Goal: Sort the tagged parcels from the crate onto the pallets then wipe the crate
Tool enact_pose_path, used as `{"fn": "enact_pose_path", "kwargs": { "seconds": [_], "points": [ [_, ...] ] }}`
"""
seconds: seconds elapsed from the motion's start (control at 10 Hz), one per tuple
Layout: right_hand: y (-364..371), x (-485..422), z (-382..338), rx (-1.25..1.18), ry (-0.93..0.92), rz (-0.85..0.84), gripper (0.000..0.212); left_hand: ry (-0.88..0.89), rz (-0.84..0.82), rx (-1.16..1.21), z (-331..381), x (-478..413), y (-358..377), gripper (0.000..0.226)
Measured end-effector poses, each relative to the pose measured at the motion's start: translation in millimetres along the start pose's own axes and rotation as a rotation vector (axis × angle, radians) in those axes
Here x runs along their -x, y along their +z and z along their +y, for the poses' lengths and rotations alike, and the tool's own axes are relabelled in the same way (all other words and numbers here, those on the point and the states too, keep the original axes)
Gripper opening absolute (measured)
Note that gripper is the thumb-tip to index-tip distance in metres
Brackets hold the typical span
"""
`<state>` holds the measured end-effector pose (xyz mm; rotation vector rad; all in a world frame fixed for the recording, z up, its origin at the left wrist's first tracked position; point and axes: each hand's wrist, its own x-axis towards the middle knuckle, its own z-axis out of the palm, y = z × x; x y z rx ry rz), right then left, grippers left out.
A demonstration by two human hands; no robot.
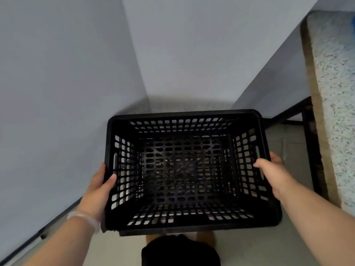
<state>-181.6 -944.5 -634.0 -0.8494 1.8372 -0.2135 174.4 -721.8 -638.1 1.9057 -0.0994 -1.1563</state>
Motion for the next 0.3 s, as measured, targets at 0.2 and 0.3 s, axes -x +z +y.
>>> {"fn": "enact_pose_path", "kwargs": {
  "seconds": [0.2,0.3],
  "points": [
    [6.4,5.3,-0.8,0.103,-0.068,0.033,0.073,0.009,-0.045,-0.233,-3.1,-7.6,-6.2,0.069],
    [7.9,21.2,-7.1,0.252,-0.126,0.016,0.101,0.048,-0.036,-0.413,-0.3,-11.7,-9.3,0.087]
  ]
}}
